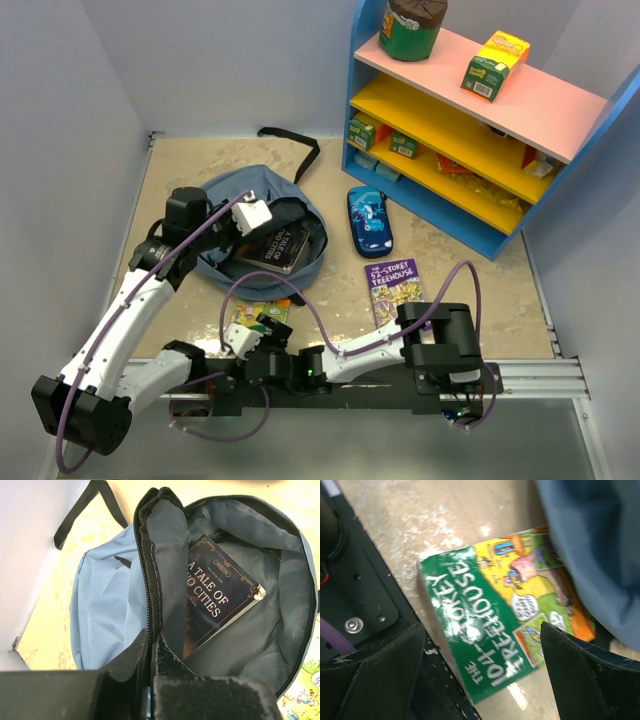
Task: Pack the student bag
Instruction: Place the book in the student bag, then pick up the book from the center of the board.
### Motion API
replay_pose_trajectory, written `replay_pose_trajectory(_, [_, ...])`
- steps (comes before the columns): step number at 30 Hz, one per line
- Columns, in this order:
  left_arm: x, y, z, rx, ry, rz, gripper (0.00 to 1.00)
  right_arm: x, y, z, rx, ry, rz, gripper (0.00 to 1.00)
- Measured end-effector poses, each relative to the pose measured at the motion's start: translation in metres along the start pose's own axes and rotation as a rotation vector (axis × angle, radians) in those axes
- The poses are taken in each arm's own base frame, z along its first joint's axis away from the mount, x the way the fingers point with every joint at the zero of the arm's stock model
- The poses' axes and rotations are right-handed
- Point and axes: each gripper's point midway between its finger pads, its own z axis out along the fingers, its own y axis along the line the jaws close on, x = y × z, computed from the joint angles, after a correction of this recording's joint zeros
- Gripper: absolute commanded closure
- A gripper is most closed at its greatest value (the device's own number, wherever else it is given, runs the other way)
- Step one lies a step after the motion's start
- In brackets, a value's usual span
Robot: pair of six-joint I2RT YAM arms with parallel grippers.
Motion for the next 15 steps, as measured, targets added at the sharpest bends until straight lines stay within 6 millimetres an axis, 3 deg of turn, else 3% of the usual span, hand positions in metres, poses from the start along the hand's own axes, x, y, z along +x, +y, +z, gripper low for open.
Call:
replay_pose_trajectory(8, [0.000, 0.000, 0.000, -0.002, 0.001, 0.000, 1.00, 0.019, 0.021, 0.020, -0.054, 0.031, -0.097, 0.02])
replay_pose_trajectory(15, [-0.001, 0.001, -0.001, -0.005, -0.001, 0.002, 1.00, 0.018, 0.007, 0.035, -0.027, 0.040, -0.062, 0.09])
